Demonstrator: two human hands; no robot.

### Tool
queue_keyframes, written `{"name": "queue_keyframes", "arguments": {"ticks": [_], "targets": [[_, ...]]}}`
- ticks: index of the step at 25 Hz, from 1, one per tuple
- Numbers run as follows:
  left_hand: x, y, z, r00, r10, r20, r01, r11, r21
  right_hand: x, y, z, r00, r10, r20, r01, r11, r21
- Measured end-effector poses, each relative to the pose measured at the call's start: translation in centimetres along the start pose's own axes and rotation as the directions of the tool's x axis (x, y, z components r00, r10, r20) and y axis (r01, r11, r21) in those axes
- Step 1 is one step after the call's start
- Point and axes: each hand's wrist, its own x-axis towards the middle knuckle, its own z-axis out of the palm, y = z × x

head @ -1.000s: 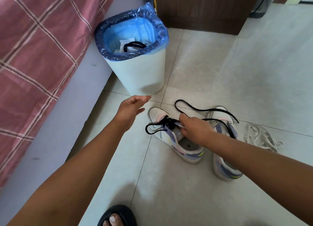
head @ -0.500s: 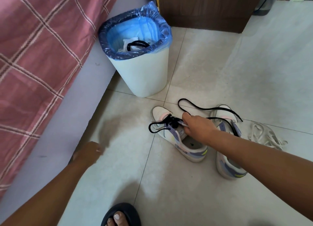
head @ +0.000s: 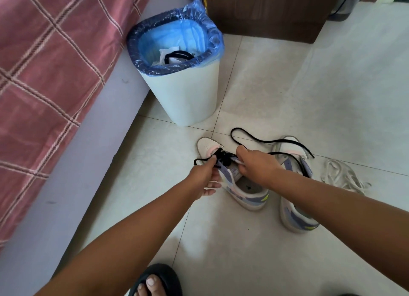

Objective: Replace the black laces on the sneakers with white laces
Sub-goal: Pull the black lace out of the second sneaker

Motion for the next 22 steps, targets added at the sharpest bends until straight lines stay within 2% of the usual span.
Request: {"name": "queue_keyframes", "arguments": {"ticks": [3,5,6,7,8,10,11,13,15,17,19,20,22], "targets": [[0.8,0.2,0.6,0.986,0.160,-0.036,-0.158,0.986,0.059,-0.1,-0.1,-0.1,1.000,0.001,0.000,-0.001,1.000,0.002],[1.3,0.4,-0.1,0.939,0.339,-0.054,-0.311,0.907,0.282,-0.1,-0.1,0.0,1.000,0.006,0.008,-0.006,1.000,0.010],[1.6,0.4,-0.9,0.899,0.432,-0.070,-0.354,0.811,0.466,-0.1,0.1,0.1,1.000,0.024,0.010,-0.024,0.999,0.025],[2.0,0.4,-2.0,0.850,0.518,-0.100,-0.328,0.667,0.669,0.0,0.3,0.2,0.999,0.052,0.009,-0.052,0.997,0.048],[2.3,0.5,-3.6,0.804,0.578,-0.139,-0.222,0.508,0.832,0.0,0.6,0.3,0.996,0.084,0.008,-0.084,0.993,0.077],[2.5,0.2,-7.1,0.763,0.616,-0.193,0.047,0.246,0.968,-0.1,1.3,0.5,0.989,0.145,-0.004,-0.143,0.978,0.150],[2.7,-0.1,-8.8,0.777,0.588,-0.225,0.158,0.163,0.974,-0.2,1.6,0.5,0.986,0.167,-0.007,-0.163,0.969,0.187],[2.6,-0.5,-10.2,0.793,0.542,-0.277,0.239,0.143,0.961,-0.4,1.7,0.5,0.987,0.161,0.005,-0.158,0.965,0.208],[2.2,-0.2,-8.8,0.794,0.573,-0.201,0.125,0.170,0.978,-0.4,1.5,0.6,0.992,0.126,0.009,-0.126,0.977,0.173],[1.7,0.2,-5.8,0.758,0.652,-0.014,-0.113,0.152,0.982,-0.4,1.3,0.6,0.995,0.103,-0.006,-0.101,0.983,0.151],[1.4,0.6,-2.6,0.732,0.656,0.182,-0.322,0.098,0.942,-0.4,1.4,0.6,0.995,0.099,-0.014,-0.096,0.984,0.151],[1.5,0.8,-1.3,0.718,0.650,0.249,-0.371,0.054,0.927,-0.5,1.4,0.6,0.995,0.100,-0.014,-0.097,0.984,0.152],[1.9,1.4,0.2,0.675,0.664,0.321,-0.363,-0.079,0.928,-0.6,1.4,0.7,0.994,0.104,-0.015,-0.101,0.983,0.155]]}}
